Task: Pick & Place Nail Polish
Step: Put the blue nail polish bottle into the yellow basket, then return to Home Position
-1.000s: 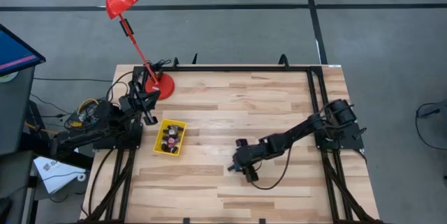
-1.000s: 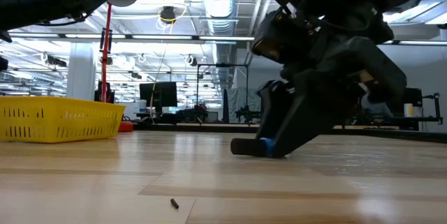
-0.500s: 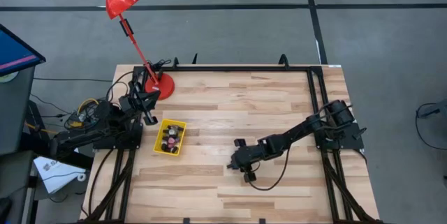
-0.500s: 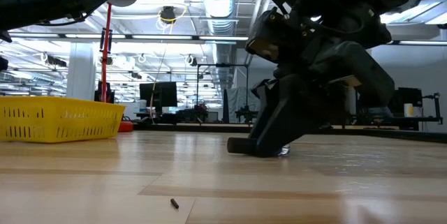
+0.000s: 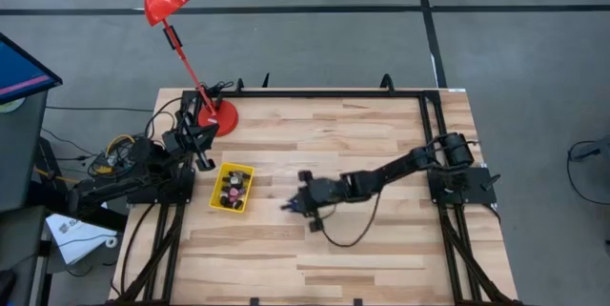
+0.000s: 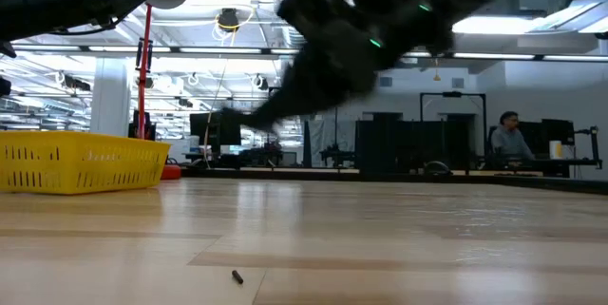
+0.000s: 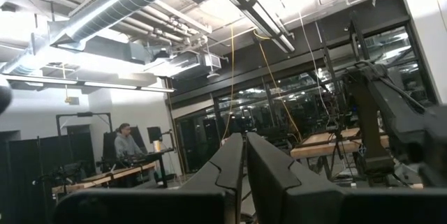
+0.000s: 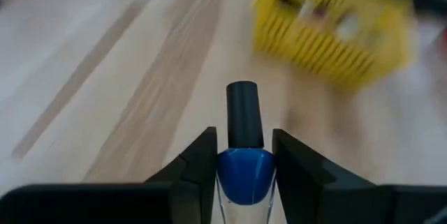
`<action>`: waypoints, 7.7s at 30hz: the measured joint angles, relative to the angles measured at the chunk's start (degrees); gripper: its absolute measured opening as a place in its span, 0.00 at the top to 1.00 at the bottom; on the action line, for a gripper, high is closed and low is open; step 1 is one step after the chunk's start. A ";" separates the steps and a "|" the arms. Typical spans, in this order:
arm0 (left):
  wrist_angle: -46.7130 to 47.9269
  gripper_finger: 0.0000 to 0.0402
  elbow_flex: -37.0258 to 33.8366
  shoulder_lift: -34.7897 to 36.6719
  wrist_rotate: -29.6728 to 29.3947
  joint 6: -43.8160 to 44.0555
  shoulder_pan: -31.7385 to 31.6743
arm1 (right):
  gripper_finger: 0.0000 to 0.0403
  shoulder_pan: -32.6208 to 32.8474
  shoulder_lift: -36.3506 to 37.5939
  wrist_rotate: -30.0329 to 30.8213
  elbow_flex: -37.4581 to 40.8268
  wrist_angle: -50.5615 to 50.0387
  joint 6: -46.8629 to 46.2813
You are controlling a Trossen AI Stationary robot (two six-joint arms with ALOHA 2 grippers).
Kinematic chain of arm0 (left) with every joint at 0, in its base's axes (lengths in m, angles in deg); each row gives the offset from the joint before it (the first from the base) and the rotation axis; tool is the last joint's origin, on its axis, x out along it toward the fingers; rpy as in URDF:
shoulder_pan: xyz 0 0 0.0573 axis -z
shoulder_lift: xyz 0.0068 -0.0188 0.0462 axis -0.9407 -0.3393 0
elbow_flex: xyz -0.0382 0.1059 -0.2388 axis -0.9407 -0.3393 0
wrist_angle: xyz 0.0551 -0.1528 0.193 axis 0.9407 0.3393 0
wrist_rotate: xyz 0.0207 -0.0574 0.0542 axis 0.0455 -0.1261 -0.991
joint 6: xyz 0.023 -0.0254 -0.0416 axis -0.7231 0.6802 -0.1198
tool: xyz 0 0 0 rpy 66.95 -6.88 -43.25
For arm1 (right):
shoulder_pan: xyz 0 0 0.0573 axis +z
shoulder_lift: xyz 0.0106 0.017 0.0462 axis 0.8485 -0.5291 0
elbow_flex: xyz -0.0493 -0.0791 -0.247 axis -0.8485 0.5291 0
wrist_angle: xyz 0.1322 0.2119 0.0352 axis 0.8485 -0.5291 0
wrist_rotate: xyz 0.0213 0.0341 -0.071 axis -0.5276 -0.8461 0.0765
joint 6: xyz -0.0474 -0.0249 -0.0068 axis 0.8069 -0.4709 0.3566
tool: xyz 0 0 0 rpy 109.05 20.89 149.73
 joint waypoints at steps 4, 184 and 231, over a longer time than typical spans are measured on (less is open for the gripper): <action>0.00 0.96 0.00 0.00 0.00 0.00 0.00 | 0.75 -2.63 -0.17 -0.59 -6.39 1.09 5.64; 26.49 0.96 0.07 0.01 0.46 0.01 13.04 | 1.00 -1.52 112.65 -0.71 61.38 -17.36 8.30; 25.16 0.96 -0.02 0.01 0.23 -0.01 9.22 | 1.00 -26.43 108.32 -9.35 61.49 -16.81 7.74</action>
